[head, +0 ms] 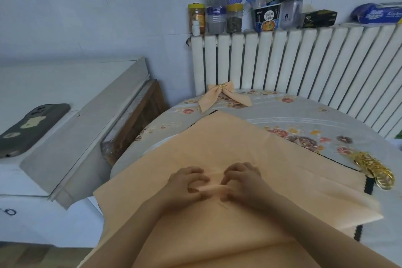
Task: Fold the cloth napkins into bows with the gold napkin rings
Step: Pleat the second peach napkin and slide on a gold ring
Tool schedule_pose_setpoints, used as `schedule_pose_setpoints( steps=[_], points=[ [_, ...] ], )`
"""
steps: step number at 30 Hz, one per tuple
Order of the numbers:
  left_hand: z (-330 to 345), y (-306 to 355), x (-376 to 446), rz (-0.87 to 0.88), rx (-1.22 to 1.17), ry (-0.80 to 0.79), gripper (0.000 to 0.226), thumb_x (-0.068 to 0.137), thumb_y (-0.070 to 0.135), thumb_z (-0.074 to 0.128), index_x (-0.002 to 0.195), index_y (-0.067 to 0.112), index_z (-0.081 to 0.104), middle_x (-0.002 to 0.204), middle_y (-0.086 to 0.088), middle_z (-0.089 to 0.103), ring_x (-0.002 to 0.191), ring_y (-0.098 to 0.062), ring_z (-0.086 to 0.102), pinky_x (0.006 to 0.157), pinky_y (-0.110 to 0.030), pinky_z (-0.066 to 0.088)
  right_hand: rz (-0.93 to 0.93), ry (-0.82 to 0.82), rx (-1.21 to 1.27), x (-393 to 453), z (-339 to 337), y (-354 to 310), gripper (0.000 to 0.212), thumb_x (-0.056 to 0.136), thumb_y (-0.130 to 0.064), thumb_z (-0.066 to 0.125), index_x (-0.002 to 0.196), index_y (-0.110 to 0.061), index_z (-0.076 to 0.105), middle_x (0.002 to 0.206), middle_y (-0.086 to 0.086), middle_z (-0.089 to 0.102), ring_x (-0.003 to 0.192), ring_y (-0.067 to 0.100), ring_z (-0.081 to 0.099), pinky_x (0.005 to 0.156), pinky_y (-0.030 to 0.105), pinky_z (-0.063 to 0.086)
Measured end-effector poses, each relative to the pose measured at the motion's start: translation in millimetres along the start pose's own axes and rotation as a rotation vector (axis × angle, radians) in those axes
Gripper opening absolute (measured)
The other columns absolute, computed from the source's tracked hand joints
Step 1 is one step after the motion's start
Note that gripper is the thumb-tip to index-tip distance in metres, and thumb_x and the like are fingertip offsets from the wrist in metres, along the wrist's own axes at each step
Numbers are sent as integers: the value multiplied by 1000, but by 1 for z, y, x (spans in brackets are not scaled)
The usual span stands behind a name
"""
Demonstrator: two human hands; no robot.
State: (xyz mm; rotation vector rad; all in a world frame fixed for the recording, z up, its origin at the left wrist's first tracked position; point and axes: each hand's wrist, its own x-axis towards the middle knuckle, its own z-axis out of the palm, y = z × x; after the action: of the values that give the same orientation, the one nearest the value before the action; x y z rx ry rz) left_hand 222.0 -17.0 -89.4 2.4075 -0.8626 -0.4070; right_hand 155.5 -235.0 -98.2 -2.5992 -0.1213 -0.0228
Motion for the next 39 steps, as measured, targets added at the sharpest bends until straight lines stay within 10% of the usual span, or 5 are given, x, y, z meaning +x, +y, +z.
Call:
schedule_pose_setpoints(
  steps=[9,15,24,35,39],
  points=[
    [-21,9,41,-216,-142,282,29,83,29,65,59,22,52,69,8,52,76,-16,51,58,-21,35,176,182,147,56,-35,-9,40,90,-57,45,81,-22,62,77,-8,63,80,13,57,76,30,40],
    [-15,-5,78,-350,88,434,14,88,31,56,88,21,65,105,2,53,104,-18,49,85,-32,35,293,30,29,89,-41,11,38,85,-39,50,121,-26,54,98,-5,62,104,19,50,92,33,36],
    [-13,-16,100,-335,167,512,14,94,27,50,97,16,58,108,0,53,107,-20,43,89,-29,33,309,288,6,114,-17,23,15,88,-17,54,94,-16,68,97,2,66,99,24,51,86,32,38],
    [-31,-26,127,-440,-393,396,31,77,29,68,105,15,65,102,-1,66,106,-23,59,94,-38,47,322,130,2,146,-11,23,30,92,-31,49,119,-22,57,113,2,63,111,22,53,91,32,38],
    [-30,-29,129,-426,-523,481,20,77,19,74,95,11,73,94,4,67,95,-15,61,83,-27,47,349,116,120,154,-13,24,17,91,-39,54,88,-27,65,99,-7,66,102,16,56,90,31,31]
  ],
)
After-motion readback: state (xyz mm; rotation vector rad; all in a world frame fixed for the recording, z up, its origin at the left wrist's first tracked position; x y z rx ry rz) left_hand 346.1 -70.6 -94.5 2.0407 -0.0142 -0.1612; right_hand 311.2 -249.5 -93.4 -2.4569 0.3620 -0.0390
